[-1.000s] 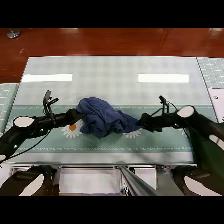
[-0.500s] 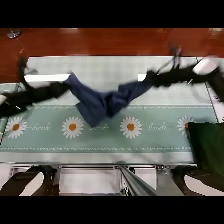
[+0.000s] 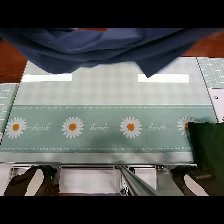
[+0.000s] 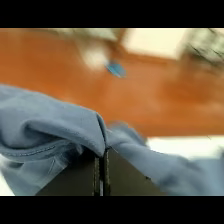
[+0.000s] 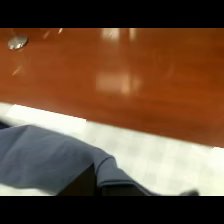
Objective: Fold the shirts.
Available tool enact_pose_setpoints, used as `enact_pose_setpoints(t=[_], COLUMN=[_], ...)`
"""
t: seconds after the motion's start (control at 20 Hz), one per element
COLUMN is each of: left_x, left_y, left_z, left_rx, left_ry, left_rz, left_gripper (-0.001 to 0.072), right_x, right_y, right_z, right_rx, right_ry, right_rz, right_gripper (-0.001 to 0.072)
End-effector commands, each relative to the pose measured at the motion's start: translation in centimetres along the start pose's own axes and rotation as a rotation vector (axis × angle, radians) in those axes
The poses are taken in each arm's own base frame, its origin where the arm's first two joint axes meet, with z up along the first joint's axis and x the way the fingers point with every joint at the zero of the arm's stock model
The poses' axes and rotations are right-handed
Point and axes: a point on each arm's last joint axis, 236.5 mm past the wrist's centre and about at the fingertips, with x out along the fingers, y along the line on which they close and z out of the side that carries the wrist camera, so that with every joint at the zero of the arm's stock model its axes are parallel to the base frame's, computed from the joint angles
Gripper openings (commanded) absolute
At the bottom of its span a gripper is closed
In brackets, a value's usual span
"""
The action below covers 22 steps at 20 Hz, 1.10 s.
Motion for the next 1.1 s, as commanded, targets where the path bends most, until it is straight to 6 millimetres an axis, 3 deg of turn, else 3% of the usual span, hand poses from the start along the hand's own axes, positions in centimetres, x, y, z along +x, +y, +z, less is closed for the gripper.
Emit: enact_pose_setpoints(t=[0.0,0.15,0.25,0.35,0.5,0.65,0.75,0.8,0.9,1.05], left_x=[-7.3,-9.6,-9.4,-8.0,-4.1,0.4,3.6,5.3,9.0,14.2], left_y=[-1.3,-1.5,-1.2,0.4,2.6,3.3,4.5,5.3,7.3,8.8], left_z=[4.1,0.9,-1.2,-3.2,-9.6,-19.0,-25.1,-27.5,-31.4,-34.2], left_rx=[0.183,0.194,0.176,0.119,-0.061,-0.255,-0.293,-0.313,-0.357,-0.427], left_ry=[-0.129,-0.021,0.062,0.113,0.274,0.480,0.571,0.590,0.634,0.670], left_rz=[0.182,0.247,0.238,0.242,0.176,0.047,0.025,0.039,0.084,0.100], left_gripper=[0.0024,0.0024,0.0024,0.0024,0.0024,0.0024,0.0025,0.0024,0.0024,0.0025], right_x=[-8.8,-11.5,-10.7,-8.8,-4.7,0.3,4.1,5.9,9.3,13.5], right_y=[0.2,-0.2,-0.7,-1.5,-3.3,-5.3,-6.9,-7.8,-10.3,-15.0], right_z=[0.3,-3.1,-7.2,-12.1,-21.4,-31.3,-36.5,-38.4,-40.2,-41.4], right_rx=[-0.067,-0.045,-0.002,0.048,0.144,0.255,0.327,0.344,0.395,0.538], right_ry=[-0.089,-0.003,0.131,0.268,0.480,0.650,0.690,0.709,0.736,0.757], right_rz=[-0.101,-0.147,-0.155,-0.161,-0.179,-0.215,-0.249,-0.266,-0.315,-0.395], right_gripper=[0.0029,0.0029,0.0029,0.0029,0.0029,0.0029,0.0029,0.0029,0.0029,0.0029])
